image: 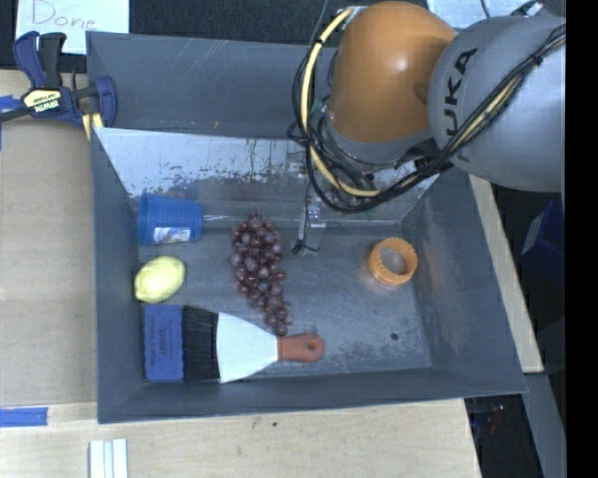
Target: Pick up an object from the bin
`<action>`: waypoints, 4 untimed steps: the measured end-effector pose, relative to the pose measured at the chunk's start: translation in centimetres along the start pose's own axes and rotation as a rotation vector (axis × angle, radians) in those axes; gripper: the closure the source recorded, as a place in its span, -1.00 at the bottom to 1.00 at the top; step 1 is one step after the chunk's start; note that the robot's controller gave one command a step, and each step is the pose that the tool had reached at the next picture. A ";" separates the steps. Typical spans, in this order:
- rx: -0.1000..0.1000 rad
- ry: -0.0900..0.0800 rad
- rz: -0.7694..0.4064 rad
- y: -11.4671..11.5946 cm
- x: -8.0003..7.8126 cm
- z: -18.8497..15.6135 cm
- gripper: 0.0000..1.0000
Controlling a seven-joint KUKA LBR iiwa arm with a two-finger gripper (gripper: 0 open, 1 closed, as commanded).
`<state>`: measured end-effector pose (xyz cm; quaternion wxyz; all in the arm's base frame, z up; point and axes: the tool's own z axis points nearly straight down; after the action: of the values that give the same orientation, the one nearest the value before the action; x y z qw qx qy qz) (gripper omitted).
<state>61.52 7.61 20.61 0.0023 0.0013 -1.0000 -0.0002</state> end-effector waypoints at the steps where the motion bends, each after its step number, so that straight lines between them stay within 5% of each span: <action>1: 0.000 -0.008 0.003 -0.1 -0.2 -0.5 -1.00; 2: -0.001 -0.007 0.137 0.2 1.6 13.7 -1.00; 3: -0.009 -0.031 0.401 1.3 -0.2 5.1 -1.00; 4: 0.000 -0.018 -0.325 3.7 0.5 9.5 -1.00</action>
Offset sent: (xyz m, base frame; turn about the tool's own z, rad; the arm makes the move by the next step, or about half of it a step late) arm -0.0174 0.0029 -0.1361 0.1371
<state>60.96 11.27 11.10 -0.0067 0.1631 -0.9866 -0.0003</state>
